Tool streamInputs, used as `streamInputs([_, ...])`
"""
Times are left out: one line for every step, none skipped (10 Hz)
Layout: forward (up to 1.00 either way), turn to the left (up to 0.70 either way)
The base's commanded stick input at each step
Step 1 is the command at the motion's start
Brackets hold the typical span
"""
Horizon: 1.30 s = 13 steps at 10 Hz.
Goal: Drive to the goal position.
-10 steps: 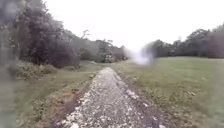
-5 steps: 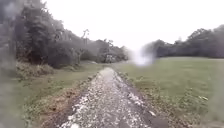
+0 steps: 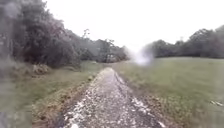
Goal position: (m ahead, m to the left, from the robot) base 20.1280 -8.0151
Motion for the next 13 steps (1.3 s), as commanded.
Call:
streamInputs([0.5,0.0])
streamInputs([0.5,0.0])
streamInputs([0.5,0.0])
streamInputs([0.5,0.0])
streamInputs([0.5,0.0])
streamInputs([0.5,0.0])
streamInputs([0.5,0.0])
streamInputs([0.5,0.0])
streamInputs([0.5,0.0])
streamInputs([0.5,0.0])
streamInputs([0.5,0.0])
streamInputs([0.5,0.0])
streamInputs([0.5,0.0])
